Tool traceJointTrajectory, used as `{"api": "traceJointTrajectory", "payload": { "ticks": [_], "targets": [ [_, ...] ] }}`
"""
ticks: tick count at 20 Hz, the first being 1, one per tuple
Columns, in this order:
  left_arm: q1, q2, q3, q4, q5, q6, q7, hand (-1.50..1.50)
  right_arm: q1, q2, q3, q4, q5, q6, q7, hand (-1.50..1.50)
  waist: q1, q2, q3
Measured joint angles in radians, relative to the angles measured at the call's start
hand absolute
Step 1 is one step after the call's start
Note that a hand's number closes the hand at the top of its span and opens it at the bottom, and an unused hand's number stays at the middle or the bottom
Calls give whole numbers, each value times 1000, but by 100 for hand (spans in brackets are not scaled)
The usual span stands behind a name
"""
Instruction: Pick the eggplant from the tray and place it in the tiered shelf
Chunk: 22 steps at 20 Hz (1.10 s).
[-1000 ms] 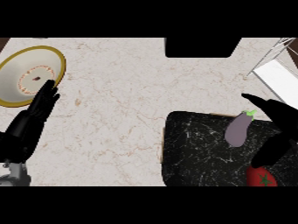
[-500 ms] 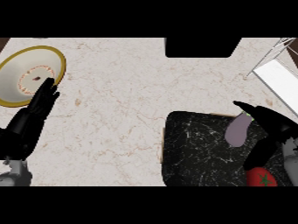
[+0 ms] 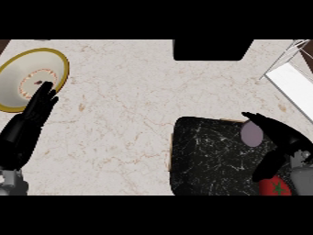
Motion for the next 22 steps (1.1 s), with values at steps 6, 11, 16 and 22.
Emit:
{"api": "traceJointTrajectory", "payload": {
  "ticks": [6, 11, 16, 22],
  "targets": [
    [-10, -14, 3, 26, -15, -7, -17, 0, 4, 11, 10, 70, 129, -125, -133, 150, 1, -10, -11],
    [-14, -30, -6, 24, -33, 0, -13, 0, 9, -4, 1, 83, 218, -227, -228, 150, 2, -9, -9],
    [-28, -36, 1, 38, -37, -3, -14, 0, 8, -1, -18, 92, 284, -314, -287, 150, 1, -6, -5],
    [-2, -42, 5, 39, -44, -5, -42, 0, -8, 10, -116, -13, 228, -359, -300, 150, -5, -1, 1]
  ]
}}
